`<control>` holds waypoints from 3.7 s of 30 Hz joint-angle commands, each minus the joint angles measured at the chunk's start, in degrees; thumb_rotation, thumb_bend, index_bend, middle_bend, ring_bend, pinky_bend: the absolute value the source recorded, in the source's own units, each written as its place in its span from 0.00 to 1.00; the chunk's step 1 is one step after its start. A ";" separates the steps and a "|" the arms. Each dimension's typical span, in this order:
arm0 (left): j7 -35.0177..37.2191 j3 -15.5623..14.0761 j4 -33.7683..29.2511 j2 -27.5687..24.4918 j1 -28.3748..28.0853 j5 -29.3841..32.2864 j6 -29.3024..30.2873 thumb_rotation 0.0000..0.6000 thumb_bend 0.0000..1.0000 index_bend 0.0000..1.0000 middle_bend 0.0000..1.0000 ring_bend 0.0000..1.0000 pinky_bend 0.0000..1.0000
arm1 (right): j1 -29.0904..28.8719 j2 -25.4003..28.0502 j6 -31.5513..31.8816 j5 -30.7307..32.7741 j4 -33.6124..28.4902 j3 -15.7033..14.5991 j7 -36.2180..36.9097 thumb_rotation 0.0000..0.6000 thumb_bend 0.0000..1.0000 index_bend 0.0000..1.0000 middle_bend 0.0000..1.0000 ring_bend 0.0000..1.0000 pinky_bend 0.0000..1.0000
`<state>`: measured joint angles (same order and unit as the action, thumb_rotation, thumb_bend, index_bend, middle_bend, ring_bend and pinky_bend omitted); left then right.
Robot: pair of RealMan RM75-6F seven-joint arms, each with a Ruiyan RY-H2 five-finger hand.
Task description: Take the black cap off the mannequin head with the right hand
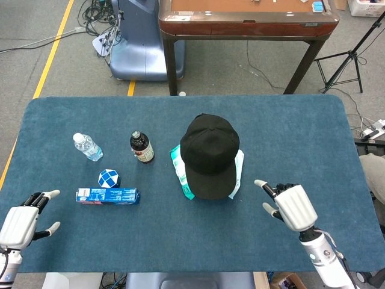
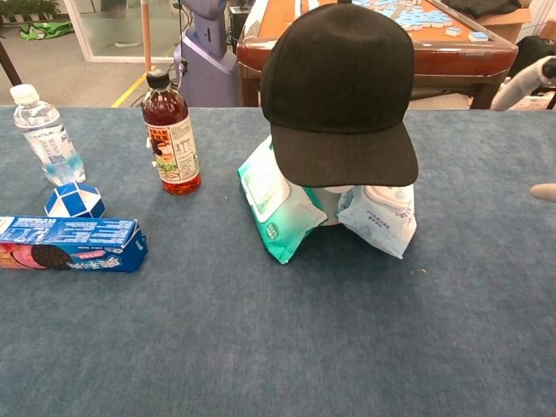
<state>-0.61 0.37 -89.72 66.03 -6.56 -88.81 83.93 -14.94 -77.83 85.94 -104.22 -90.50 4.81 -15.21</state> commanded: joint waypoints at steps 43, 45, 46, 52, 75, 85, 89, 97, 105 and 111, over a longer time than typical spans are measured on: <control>2.07 -0.45 -1.21 -1.57 0.33 -0.33 0.04 1.00 0.17 0.22 0.30 0.23 0.45 | -14.81 -23.35 1.99 -3.84 25.02 2.03 8.62 1.00 0.00 0.36 1.00 0.90 0.98; 2.11 -0.45 -1.26 -1.62 0.34 -0.30 0.04 1.00 0.17 0.22 0.30 0.23 0.45 | -15.26 -23.55 2.01 -3.45 25.47 2.38 8.72 1.00 0.00 0.36 1.00 0.90 0.98; 2.13 -0.45 -1.29 -1.64 0.35 -0.30 0.04 1.00 0.17 0.22 0.30 0.23 0.45 | -15.48 -23.63 1.99 -3.24 25.71 2.54 8.75 1.00 0.00 0.36 1.00 0.90 0.98; 2.24 -0.38 -1.40 -1.74 0.36 -0.11 -0.03 1.00 0.17 0.22 0.30 0.23 0.45 | -16.63 -23.93 2.05 -2.31 26.65 2.90 8.81 1.00 0.00 0.37 1.00 0.91 0.98; 1.80 -0.41 -1.71 -1.81 0.38 0.03 -0.27 1.00 0.17 0.22 0.31 0.23 0.45 | -16.91 -20.80 2.79 -0.75 17.08 3.38 0.36 1.00 0.03 0.43 1.00 0.94 1.00; 1.94 -0.54 -2.02 -2.06 0.40 -0.01 -0.41 1.00 0.17 0.22 0.31 0.23 0.45 | -17.38 -19.50 1.96 -0.58 13.04 3.78 -2.38 1.00 0.08 0.46 1.00 0.96 1.00; 1.88 -0.53 -2.03 -2.09 0.37 0.07 -0.53 1.00 0.17 0.22 0.31 0.23 0.45 | -17.58 -19.09 1.56 -0.30 11.83 4.06 -3.07 1.00 0.12 0.47 1.00 0.96 1.00; 1.71 -0.55 -2.09 -2.10 0.36 0.09 -0.62 1.00 0.17 0.22 0.31 0.23 0.45 | -17.62 -18.52 1.00 0.43 10.24 4.27 -3.46 1.00 0.22 0.52 1.00 0.98 1.00; 1.59 -0.54 -2.13 -2.11 0.32 0.20 -0.78 1.00 0.17 0.22 0.31 0.23 0.45 | -17.62 -18.28 0.62 0.97 9.85 4.28 -3.38 1.00 0.26 0.57 1.00 0.98 1.00; 1.68 -0.52 -2.19 -2.14 0.32 0.23 -0.78 1.00 0.17 0.22 0.31 0.23 0.45 | -17.64 -18.25 0.42 1.27 9.85 4.35 -3.63 1.00 0.28 0.58 1.00 0.98 1.00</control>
<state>1.07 -0.15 -91.90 63.90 -6.24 -88.58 83.15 -32.59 -96.08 86.36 -102.95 -80.65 9.15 -18.84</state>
